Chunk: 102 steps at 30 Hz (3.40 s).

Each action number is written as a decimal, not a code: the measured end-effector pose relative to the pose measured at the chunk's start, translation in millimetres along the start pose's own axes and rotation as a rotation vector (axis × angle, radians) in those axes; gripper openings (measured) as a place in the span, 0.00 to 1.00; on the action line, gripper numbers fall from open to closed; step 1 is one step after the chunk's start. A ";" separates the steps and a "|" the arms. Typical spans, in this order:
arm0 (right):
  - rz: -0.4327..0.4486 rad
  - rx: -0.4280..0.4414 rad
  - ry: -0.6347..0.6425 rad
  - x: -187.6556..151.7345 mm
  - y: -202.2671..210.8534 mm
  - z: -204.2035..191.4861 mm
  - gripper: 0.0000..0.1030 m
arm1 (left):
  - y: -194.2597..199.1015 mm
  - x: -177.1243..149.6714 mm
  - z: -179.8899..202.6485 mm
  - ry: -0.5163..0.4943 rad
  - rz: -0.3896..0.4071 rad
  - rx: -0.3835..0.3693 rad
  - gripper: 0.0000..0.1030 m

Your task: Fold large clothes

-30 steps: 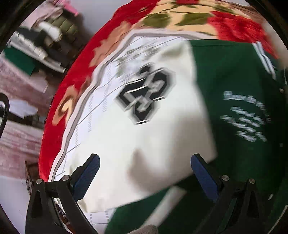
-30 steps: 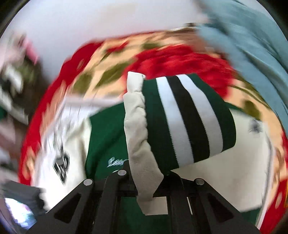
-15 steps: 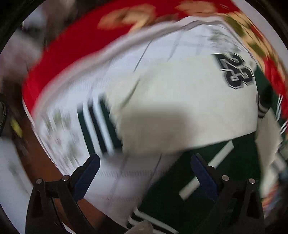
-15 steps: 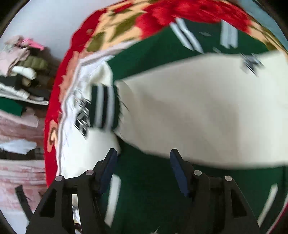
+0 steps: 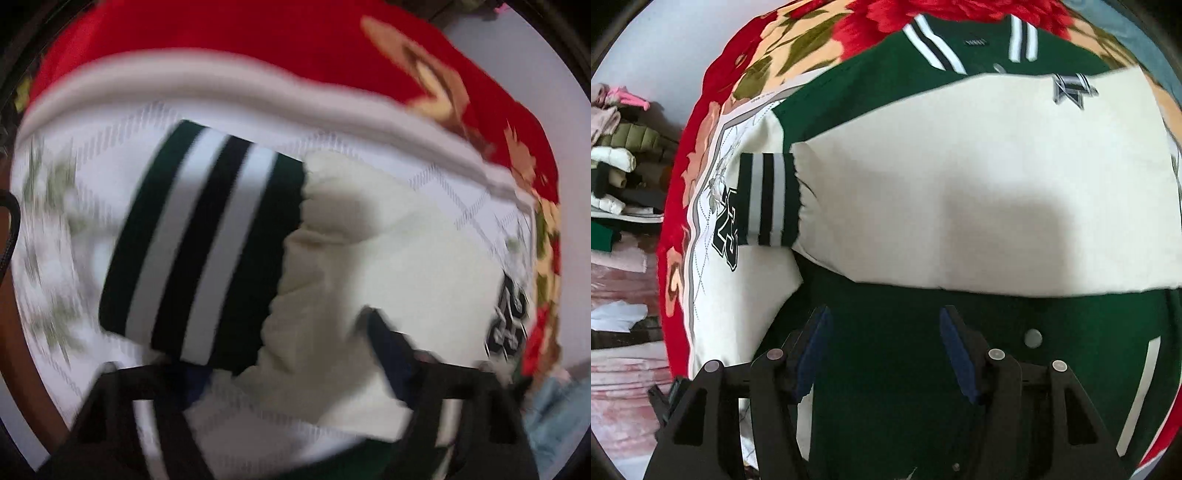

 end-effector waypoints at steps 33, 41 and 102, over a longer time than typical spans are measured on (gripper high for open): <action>0.129 -0.115 -0.191 27.4 42.9 94.5 0.64 | 205.8 -176.4 312.6 -1.153 0.452 -0.201 0.12; 0.153 -0.219 -0.486 -59.4 88.4 256.9 0.64 | 162.8 -439.7 322.7 -1.466 0.202 -0.248 0.12; -0.319 -0.124 -0.446 -318.4 66.1 248.8 0.10 | 104.8 -245.0 -66.6 -1.312 -0.033 0.362 0.12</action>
Point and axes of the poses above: each gripper's, at about its wrist camera, not at the fingertips, and y roughly against the way its jaws point, z to its right, x to its top, the point moved 5 cm from there along -y, roughly the way its jaws point, and after that the axes turned 12 degrees about y, right-handed, at the moved point
